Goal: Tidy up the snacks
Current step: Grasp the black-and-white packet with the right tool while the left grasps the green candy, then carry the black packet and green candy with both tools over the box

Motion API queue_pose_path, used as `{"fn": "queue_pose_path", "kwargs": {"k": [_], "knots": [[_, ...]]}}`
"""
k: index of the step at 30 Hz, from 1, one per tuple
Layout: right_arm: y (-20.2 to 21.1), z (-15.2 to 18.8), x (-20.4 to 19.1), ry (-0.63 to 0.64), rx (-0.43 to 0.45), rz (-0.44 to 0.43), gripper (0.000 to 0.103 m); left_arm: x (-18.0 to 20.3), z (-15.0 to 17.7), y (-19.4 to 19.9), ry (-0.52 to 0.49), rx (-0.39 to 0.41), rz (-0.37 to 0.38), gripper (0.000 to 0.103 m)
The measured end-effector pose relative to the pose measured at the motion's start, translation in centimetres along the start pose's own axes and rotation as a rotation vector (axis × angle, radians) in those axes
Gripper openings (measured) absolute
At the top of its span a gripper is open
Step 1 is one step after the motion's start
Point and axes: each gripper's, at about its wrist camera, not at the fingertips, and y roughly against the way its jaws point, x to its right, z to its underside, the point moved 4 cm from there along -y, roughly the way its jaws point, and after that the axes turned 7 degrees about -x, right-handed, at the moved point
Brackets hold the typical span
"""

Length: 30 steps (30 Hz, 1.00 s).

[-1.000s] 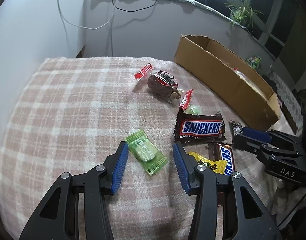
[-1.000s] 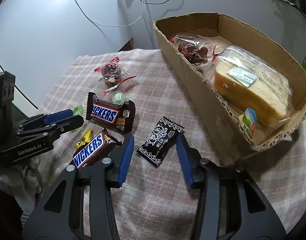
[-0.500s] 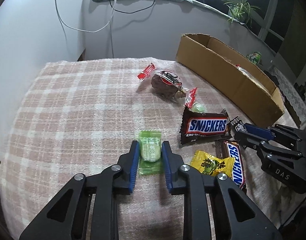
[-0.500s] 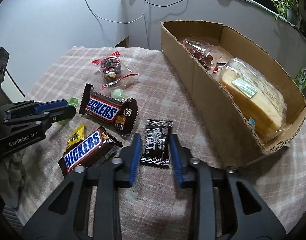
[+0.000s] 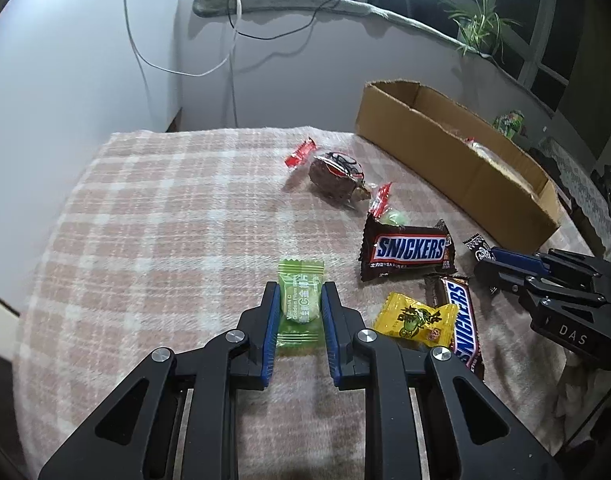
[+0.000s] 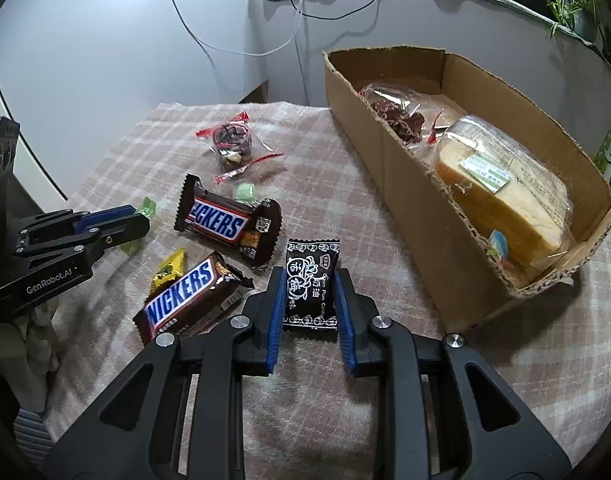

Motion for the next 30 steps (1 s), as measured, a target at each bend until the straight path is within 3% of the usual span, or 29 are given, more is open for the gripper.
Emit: {"fn": "queue_pose_path", "kwargs": {"k": [17,30], "knots": [[5.2,-0.6,0.9,0.011,0.085,-0.033,0.025,3.7,-2.4,3.8,-0.043,0.098,0.008,0.019],[7.9,-2.0,3.9,0.006,0.134,-0.039,0.025,7.4,-6.0,3.3,-0.069,0.136,0.063,0.019]]}}
